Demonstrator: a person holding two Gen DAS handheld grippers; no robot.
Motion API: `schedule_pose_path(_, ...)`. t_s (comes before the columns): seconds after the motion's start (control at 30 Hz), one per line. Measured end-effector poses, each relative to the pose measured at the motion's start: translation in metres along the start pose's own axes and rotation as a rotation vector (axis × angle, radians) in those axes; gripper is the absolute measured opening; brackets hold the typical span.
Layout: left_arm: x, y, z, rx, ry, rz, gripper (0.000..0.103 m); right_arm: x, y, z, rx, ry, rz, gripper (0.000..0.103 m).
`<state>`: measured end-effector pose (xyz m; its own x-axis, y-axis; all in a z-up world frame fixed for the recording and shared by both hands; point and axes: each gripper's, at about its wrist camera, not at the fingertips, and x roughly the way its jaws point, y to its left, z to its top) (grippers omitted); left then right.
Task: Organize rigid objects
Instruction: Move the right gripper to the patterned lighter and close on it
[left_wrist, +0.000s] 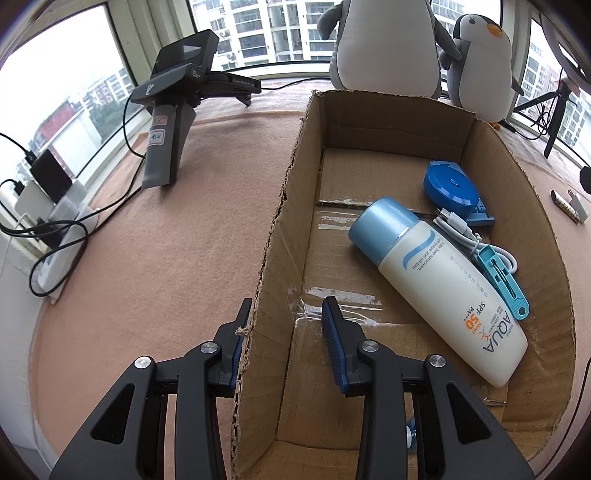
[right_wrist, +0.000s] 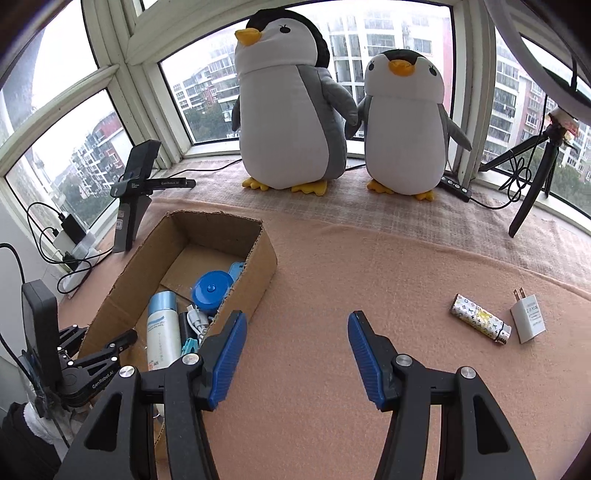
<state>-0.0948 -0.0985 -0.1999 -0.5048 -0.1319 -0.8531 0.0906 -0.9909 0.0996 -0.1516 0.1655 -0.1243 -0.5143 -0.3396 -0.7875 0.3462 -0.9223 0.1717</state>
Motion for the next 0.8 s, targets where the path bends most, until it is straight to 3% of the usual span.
schedule_pose_path(0.5,0.0,-0.007,0.002,0.03,0.012,0.046,0.034,0.012,-0.124,-0.007,0.096,0.054,-0.088,0.053)
schedule_pose_path(0.8,0.001,-0.008,0.003,0.023,0.022,0.062,0.034,0.035,-0.154,0.001,0.077,0.082,-0.1,0.053)
